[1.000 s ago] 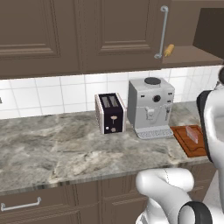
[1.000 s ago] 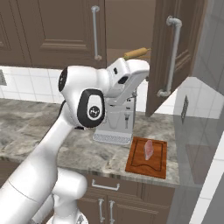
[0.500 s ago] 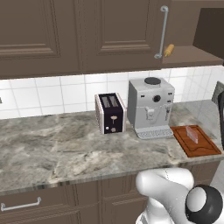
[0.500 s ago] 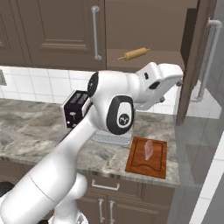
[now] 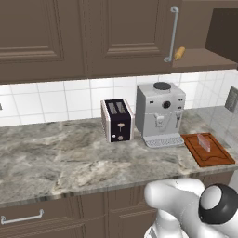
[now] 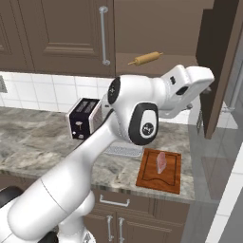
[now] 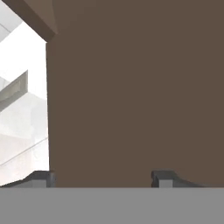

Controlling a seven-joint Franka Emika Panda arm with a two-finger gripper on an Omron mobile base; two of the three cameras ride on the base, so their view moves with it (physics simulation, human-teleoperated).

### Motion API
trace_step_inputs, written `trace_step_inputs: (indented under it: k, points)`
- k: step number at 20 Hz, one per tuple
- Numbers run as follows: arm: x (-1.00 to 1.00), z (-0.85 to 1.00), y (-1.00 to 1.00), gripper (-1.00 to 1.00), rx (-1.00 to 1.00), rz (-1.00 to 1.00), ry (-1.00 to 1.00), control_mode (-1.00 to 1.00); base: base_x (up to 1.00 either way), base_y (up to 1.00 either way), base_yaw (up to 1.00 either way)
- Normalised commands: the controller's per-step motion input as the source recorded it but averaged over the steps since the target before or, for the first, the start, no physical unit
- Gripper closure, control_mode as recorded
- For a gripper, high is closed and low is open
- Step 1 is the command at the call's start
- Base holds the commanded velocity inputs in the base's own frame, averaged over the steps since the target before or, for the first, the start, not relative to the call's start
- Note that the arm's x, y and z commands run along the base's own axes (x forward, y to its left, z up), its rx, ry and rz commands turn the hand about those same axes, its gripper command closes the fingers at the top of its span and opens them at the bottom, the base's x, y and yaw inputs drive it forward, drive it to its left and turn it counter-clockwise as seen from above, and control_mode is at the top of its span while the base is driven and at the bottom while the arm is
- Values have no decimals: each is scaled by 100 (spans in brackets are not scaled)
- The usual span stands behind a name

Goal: Open the cabinet, retrieve the rolling pin, and place it next to the meat on the cutting board to prepare for tenderizing.

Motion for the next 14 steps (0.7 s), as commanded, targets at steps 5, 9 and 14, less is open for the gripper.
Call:
trace_step_inputs:
  k: [5, 9, 14]
  points:
    - [-5, 0, 22, -100, 0, 0, 0, -100, 0, 0, 0]
    - [0, 0, 60, -100, 0, 0, -4, -100, 0, 0, 0]
    - [0, 0, 61, -100, 1, 0, -6, -100, 0, 0, 0]
